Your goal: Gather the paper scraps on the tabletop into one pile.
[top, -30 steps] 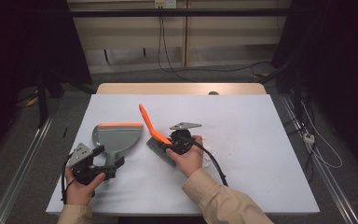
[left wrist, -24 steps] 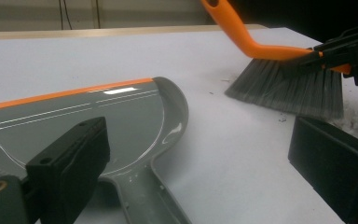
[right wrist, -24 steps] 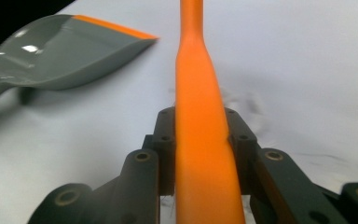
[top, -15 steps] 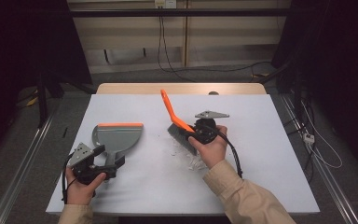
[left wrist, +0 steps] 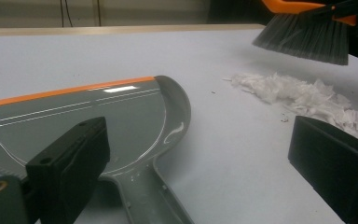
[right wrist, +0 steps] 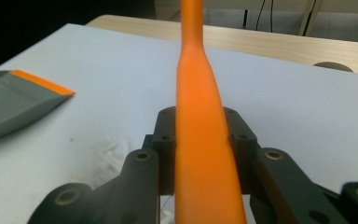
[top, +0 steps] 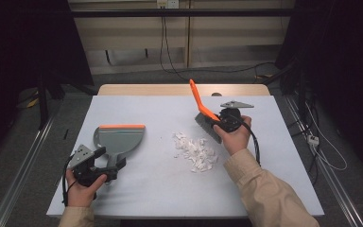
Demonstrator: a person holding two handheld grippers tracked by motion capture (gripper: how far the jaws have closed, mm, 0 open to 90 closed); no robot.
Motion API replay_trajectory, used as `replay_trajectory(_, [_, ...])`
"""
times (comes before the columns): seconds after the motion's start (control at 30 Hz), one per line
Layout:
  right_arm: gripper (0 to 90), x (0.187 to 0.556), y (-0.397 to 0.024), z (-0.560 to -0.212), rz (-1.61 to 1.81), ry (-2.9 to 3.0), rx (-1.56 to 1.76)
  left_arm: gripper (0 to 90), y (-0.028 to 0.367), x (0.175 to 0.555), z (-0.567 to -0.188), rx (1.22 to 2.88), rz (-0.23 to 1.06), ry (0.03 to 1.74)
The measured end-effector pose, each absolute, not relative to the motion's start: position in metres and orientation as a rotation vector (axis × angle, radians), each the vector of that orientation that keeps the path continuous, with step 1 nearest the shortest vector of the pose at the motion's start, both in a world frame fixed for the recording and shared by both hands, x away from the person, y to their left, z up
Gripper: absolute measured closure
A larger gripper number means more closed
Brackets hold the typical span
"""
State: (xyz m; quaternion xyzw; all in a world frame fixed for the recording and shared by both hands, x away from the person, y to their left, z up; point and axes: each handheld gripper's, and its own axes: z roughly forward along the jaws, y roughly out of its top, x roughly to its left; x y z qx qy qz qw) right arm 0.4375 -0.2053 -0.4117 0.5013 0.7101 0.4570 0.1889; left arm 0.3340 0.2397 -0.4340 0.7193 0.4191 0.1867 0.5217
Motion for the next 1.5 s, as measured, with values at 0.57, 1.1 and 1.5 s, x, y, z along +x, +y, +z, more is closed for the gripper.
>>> replay_trajectory(0.57, [67.3, 0.444, -0.194, -0.424, 1.128, 2.186, 1.362, 5.1, 0.24, 0.334, -0.433, 1.727, 0.448, 1.001])
replay_trajectory(1.1, [71.3, 0.451, -0.199, -0.41, 0.911, 2.436, 1.288, 5.1, 0.237, 0.334, -0.435, 1.733, 0.437, 1.004])
replay_trajectory(1.5, [71.4, 0.501, -0.168, -0.417, 1.135, 2.465, 0.845, 5.3, 0.237, 0.335, -0.436, 1.721, 0.46, 1.027])
